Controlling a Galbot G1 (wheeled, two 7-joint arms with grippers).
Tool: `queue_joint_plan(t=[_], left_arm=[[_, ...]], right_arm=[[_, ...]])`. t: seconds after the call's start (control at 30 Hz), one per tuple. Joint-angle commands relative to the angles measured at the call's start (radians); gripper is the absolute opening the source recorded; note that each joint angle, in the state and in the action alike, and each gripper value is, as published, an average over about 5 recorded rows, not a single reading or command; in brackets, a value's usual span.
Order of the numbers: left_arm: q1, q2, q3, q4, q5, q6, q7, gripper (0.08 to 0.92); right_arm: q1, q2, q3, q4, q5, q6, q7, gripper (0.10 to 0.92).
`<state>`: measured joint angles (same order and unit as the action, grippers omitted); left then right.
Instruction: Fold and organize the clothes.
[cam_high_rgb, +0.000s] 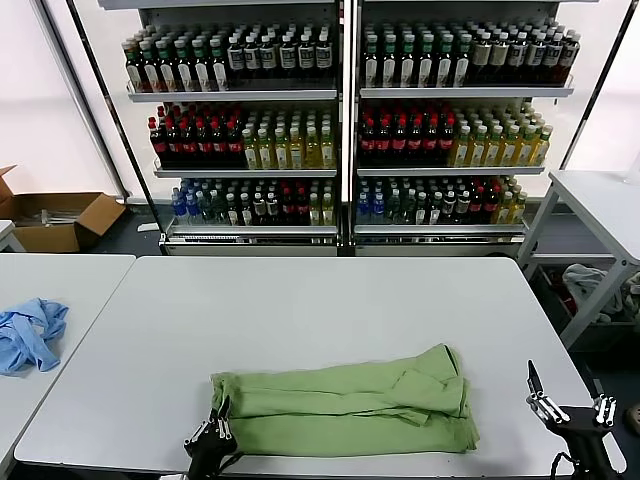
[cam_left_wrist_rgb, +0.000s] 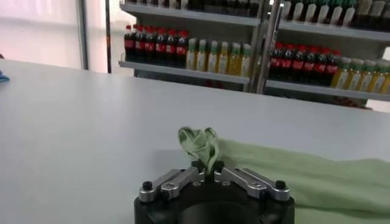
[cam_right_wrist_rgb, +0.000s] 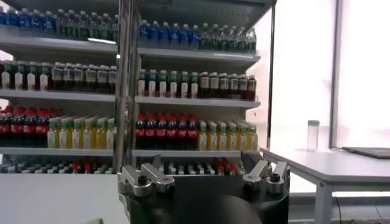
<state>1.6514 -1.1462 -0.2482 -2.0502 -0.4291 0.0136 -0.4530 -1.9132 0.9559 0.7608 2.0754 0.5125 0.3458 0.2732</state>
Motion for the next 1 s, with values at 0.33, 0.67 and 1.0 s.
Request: queue_joint_plan(t=[0.33, 0.67, 1.0], left_arm=[[-0.019, 0.198, -0.589, -0.082, -0.272, 0.114, -0.034, 0.108], [0.072, 0.146, -0.649, -0.225, -0.158, 0.12, -0.022, 0.108], [0.012, 0.032, -0.057, -0.27, 0.14, 0.047, 0.023, 0.108]], right_arm=[[0.084, -0.016, -0.04, 0.023, -0.011, -0.053, 0.02, 0.823], [0.129, -0.015, -0.069, 0.01, -0.01, -0.072, 0.019, 0.823], [0.089, 0.0, -0.055, 0.019, -0.02, -0.054, 0.022, 0.823]])
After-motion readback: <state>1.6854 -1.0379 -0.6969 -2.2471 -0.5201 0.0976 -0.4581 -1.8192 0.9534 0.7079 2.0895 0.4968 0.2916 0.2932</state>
